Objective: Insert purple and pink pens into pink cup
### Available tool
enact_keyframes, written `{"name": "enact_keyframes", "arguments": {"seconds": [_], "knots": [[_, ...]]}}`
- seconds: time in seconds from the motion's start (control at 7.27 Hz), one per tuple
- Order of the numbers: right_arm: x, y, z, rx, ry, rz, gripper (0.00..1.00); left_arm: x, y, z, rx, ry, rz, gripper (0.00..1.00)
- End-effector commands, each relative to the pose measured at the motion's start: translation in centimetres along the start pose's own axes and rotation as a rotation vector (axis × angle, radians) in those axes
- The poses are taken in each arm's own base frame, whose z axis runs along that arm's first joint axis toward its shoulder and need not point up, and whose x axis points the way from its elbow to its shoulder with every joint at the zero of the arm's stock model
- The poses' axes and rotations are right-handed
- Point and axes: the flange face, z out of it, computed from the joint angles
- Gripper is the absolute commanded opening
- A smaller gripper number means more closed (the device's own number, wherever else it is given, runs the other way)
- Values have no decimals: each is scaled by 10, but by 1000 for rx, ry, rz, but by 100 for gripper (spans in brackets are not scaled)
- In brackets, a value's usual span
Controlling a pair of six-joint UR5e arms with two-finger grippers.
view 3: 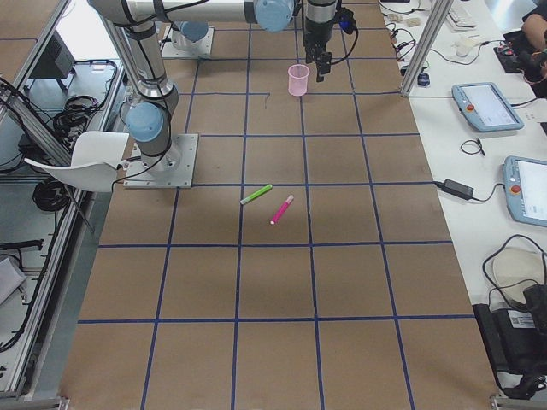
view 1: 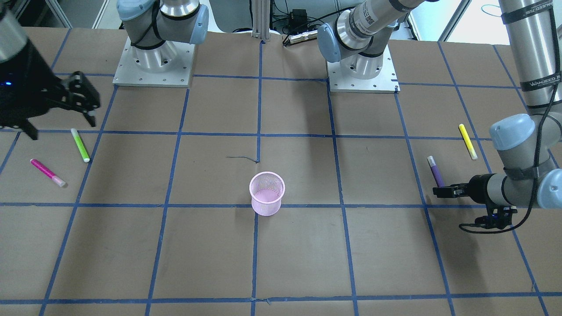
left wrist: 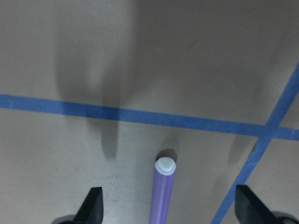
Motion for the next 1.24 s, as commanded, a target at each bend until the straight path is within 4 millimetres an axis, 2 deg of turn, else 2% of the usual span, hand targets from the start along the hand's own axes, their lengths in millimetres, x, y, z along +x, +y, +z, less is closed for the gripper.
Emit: {"name": "enact_keyframes", "arguments": {"seconds": [0.0,0.14,0.28,0.41,0.55,0.69,0.83,0.96,1.1], "knots": [[136,75,13,-33,-16,-206,100,-5,-4,10,-11,14,1,79],[163,100,43,-43,-59,-346,100,-6,-5,11,-7,13,2,79],[185,127,78,-18,-97,-389,100,-4,-6,13,-5,27,-6,74],[207,152,115,116,-102,-552,100,-4,-5,17,-11,29,-5,71],[223,184,153,185,-102,-595,100,-3,-6,17,8,22,-7,67],[225,205,186,268,-121,-580,100,-3,-5,15,12,21,-21,67],[230,214,228,354,-112,-659,94,-4,-5,18,10,24,-21,67],[242,232,273,415,-164,-672,93,-2,-4,18,9,22,-23,67],[260,242,310,483,-175,-714,92,-2,-2,15,14,19,-25,67]]}}
